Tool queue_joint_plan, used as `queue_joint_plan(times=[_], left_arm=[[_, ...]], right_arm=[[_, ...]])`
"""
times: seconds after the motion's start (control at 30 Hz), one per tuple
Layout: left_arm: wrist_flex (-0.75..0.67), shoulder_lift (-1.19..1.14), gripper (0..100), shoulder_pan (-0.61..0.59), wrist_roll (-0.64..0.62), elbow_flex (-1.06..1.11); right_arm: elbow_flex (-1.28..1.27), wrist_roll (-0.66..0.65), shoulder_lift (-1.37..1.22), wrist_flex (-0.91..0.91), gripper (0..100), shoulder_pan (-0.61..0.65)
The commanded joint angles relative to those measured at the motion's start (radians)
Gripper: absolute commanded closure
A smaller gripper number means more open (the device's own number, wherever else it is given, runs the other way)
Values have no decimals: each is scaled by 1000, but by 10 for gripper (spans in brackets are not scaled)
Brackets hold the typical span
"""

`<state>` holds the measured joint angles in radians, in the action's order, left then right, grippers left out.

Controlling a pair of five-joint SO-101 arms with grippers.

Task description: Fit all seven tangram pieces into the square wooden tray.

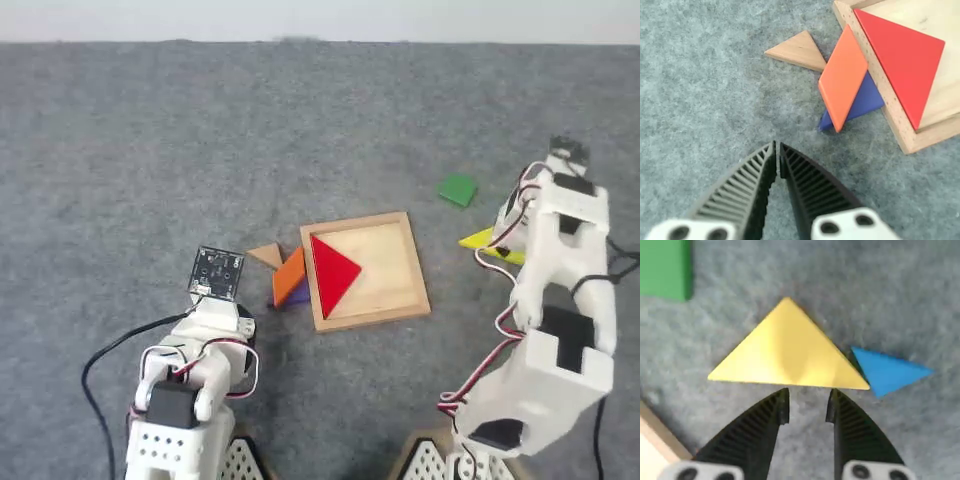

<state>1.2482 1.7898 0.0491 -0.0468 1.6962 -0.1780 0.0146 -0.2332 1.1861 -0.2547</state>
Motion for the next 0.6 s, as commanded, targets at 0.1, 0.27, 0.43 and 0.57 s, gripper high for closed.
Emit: queue_joint_plan(times=[0.1, 0.27, 0.43, 0.57], left_arm=[[6, 12, 988, 2, -12, -13], [6, 12, 988, 2, -12, -13], [6, 12, 988, 2, -12, -13], [6, 12, 988, 2, -12, -13]], right_arm=[[140, -97, 19, 107, 847, -8], [189, -20, 13, 99, 847, 70], [281, -574, 12, 165, 846, 160], [342, -848, 12, 277, 746, 143]])
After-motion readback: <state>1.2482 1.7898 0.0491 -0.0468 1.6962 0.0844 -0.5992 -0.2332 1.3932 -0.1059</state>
